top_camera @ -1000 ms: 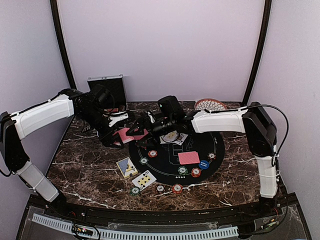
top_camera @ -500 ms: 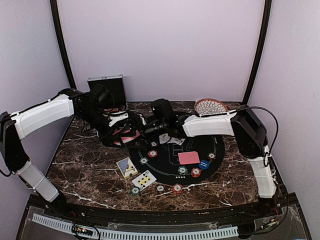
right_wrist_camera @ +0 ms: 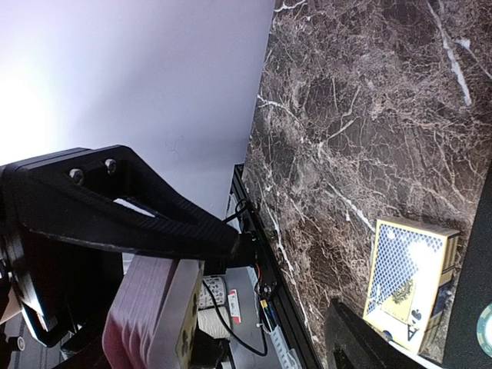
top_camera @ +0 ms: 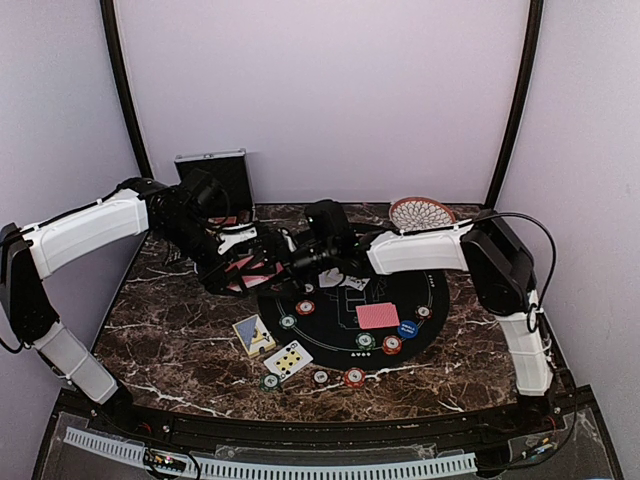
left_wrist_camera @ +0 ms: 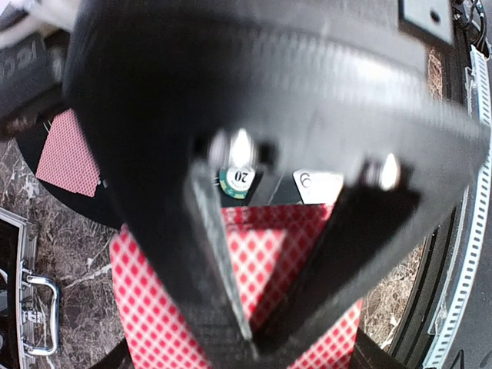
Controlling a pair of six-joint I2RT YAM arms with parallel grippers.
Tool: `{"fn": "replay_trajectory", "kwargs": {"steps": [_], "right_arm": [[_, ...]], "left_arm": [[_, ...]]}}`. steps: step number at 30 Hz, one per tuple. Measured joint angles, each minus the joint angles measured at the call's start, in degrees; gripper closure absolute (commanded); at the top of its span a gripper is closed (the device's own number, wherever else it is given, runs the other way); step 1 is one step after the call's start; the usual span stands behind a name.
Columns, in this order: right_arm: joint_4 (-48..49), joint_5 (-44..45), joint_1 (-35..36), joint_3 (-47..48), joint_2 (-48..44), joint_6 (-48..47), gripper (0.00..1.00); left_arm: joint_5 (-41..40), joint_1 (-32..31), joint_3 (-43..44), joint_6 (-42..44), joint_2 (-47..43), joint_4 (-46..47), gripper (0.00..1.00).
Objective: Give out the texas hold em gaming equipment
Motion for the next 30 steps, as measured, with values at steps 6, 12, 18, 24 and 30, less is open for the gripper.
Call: {"fn": "replay_trajectory", "kwargs": {"steps": [6, 12, 18, 24, 30], "right_arm": [[-0.1, 0.1, -0.9, -2.4, -2.9, -1.2, 0.47], [0.0, 0.5, -1.1, -4.5, -5.1, -1.7, 0.62], [-0.1, 0.6, -1.3, -6.0, -7.0, -1.5, 0.79], [-1.9, 1.2, -1.7, -6.2, -8.5, -2.8, 0.93], [-4.0, 1.4, -2.4, -6.3, -9.2, -2.9, 1.0]], "left_arm": [[-0.1, 0.0, 0.0, 0.1, 0.0, 0.0, 1.0], [0.0, 0.0, -0.5, 0.1, 0.0, 0.2, 1.0], [0.0, 0.0, -1.1, 0.1, 0.0, 0.4, 1.0], [-0.3, 0.0, -1.3, 0.1, 0.0, 0.9, 1.0], [-0.6, 0.0, -2.1, 0.1, 0.0, 1.5, 1.0]]}}
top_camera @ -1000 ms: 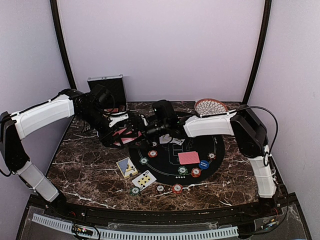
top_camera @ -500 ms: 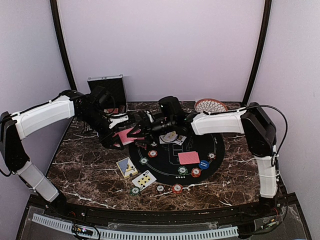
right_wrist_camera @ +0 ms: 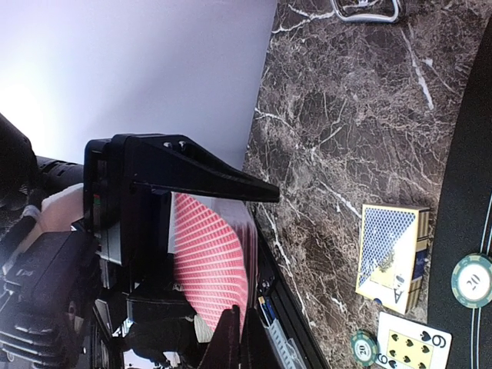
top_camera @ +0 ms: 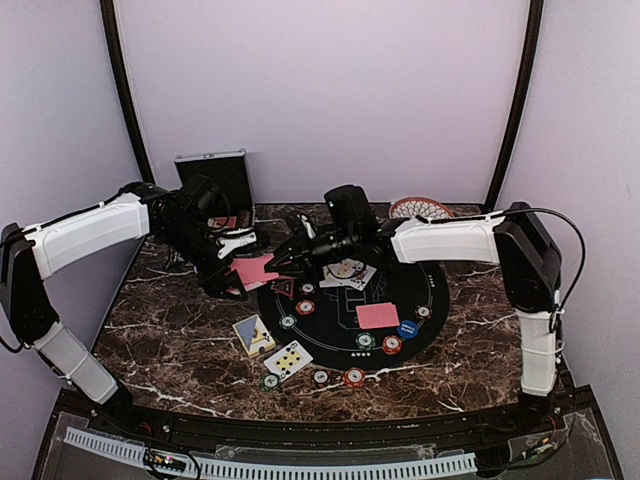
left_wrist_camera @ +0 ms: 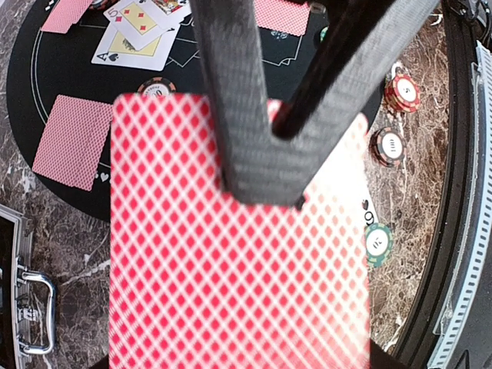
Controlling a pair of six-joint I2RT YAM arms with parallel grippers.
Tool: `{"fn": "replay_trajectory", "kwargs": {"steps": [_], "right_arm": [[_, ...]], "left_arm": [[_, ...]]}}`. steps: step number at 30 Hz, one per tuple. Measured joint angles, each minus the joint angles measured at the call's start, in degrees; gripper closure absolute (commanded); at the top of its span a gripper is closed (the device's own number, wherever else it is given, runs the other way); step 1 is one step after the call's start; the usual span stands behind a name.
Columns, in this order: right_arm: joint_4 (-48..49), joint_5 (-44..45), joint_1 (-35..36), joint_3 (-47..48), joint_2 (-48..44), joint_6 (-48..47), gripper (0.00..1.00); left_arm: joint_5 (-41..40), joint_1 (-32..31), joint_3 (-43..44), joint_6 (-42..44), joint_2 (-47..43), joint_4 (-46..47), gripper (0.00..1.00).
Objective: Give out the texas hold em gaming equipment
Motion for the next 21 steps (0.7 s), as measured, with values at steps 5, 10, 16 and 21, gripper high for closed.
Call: {"fn": "replay_trajectory", "kwargs": {"steps": [5, 10, 16, 21], "right_arm": [[-0.2, 0.0, -0.4, 0.0, -0.9, 0.0, 1.0], [-0.4, 0.0, -1.1, -1.5, -3.0, -0.1, 1.0], [-0.9, 0.0, -4.8, -6.2, -7.0, -1.0, 1.0], [-2.8, 0.1, -10.0, -12.0, -11.1, -3.2, 1.0]], "left_arm": [[-0.6, 0.0, -0.2, 0.0, 0.0, 0.1, 1.0], [-0.9, 0.0, -0.3, 0.0, 0.0, 0.1, 1.0], [-1.0, 0.0, -0.3, 0.1, 0.0, 0.1, 1.0], [-1.4, 0.0, -0.6, 0.5, 0.0, 0.0, 1.0]]}}
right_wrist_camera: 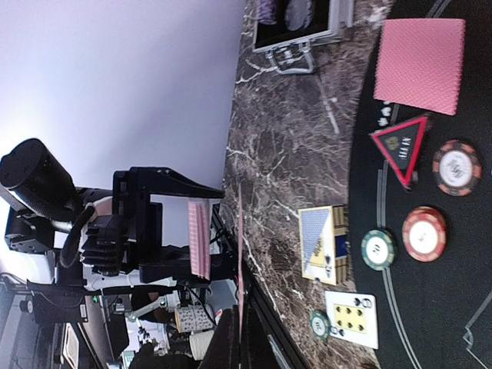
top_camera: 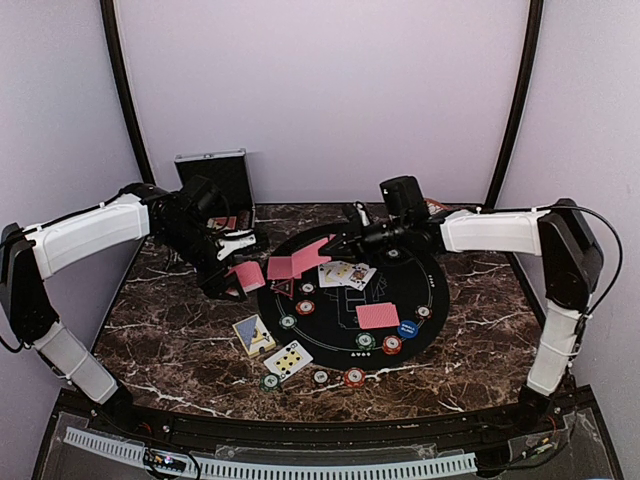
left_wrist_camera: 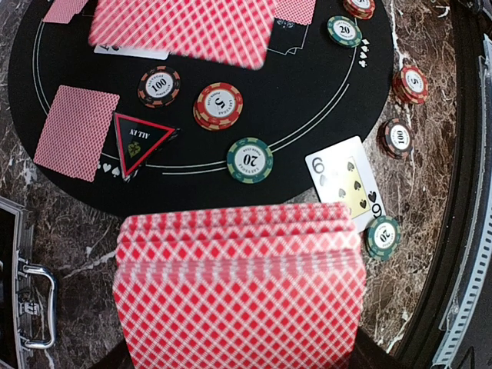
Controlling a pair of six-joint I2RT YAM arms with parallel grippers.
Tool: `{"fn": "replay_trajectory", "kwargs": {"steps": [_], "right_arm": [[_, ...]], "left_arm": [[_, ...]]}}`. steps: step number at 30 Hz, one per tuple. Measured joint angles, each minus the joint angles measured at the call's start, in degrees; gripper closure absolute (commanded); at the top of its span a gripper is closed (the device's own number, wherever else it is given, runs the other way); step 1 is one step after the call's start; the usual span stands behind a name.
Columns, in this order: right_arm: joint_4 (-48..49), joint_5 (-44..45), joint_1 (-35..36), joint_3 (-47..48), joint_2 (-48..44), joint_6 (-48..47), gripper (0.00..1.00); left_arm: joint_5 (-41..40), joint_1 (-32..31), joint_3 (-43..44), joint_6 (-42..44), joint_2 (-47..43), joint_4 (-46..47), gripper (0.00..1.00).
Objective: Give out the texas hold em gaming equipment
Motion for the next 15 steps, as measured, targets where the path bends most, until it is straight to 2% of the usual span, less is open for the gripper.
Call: {"fn": "replay_trajectory", "kwargs": {"steps": [6, 15], "right_arm": [[-3.1, 0.5, -7.5, -7.0, -4.0, -3.5, 1.0], [-8.9, 4.4, -14.3, -9.0, -4.0, -10.3, 1.0]], "left_arm": [[-0.2, 0.0, 0.0, 0.3, 0.0, -0.3, 1.0], [-0.4, 0.0, 0.0, 0.7, 0.0, -1.2, 1.0]]}}
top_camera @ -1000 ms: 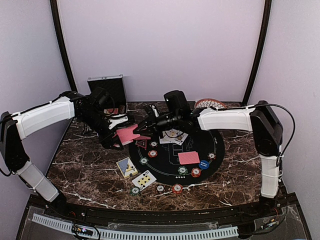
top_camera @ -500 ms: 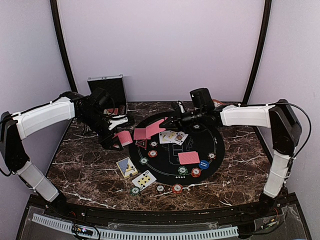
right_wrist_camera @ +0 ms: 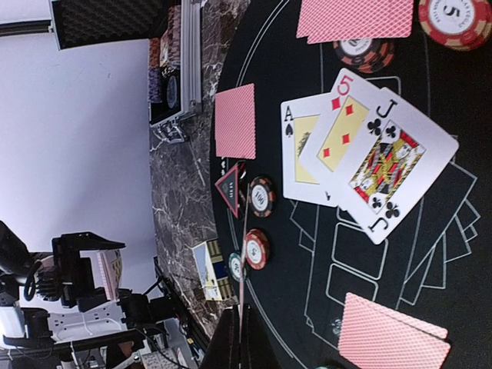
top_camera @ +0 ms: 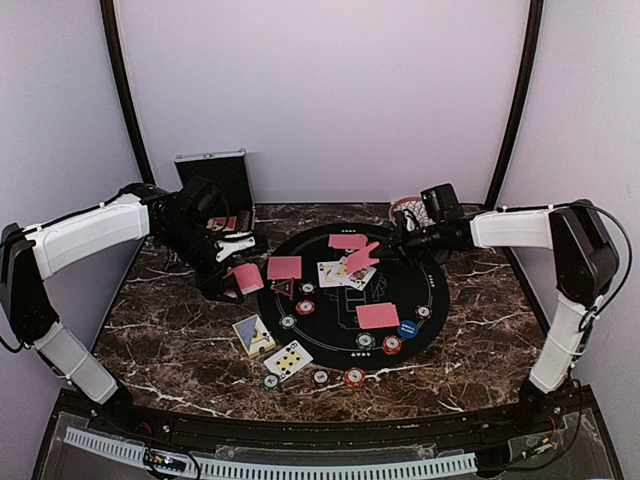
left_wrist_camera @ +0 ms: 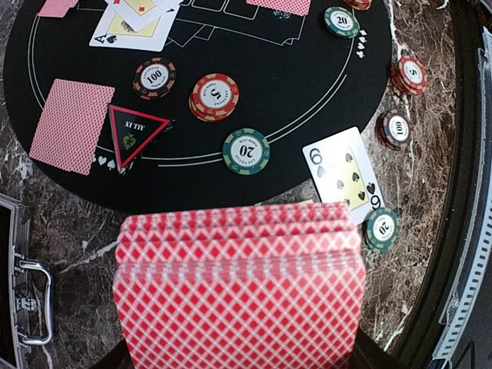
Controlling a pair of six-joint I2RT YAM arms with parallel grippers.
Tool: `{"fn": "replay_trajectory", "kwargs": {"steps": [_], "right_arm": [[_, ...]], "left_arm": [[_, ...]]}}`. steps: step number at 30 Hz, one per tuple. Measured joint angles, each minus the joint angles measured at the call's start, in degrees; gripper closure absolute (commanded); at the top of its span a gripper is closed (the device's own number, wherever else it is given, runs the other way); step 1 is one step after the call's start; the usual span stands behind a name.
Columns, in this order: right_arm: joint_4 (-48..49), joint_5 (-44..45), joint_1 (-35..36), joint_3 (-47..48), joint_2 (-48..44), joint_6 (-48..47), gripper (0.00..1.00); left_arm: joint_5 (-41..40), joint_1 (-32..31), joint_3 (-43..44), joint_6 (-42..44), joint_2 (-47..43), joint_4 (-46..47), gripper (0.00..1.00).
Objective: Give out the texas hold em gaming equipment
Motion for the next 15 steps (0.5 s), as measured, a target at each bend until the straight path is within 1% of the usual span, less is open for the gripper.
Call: {"fn": "replay_trajectory", "kwargs": {"steps": [7, 12, 15], "right_arm": [[-1.6, 2.0, -2.6, 0.5, 4.3, -3.3, 1.0], [-5.2, 3.9, -3.2, 4.0, 9.8, -6.1, 1.0], [-7.3, 5.2, -3.3, 5.9, 11.5, -7.6, 1.0]], "left_arm": [[0.0, 0.0, 0.0, 0.0, 0.0, -0.3, 1.0], [0.0, 0.0, 0.0, 0.0, 0.0, -0.4, 1.0], [0.0, 0.0, 0.0, 0.0, 0.0, -0.4, 1.0]]}}
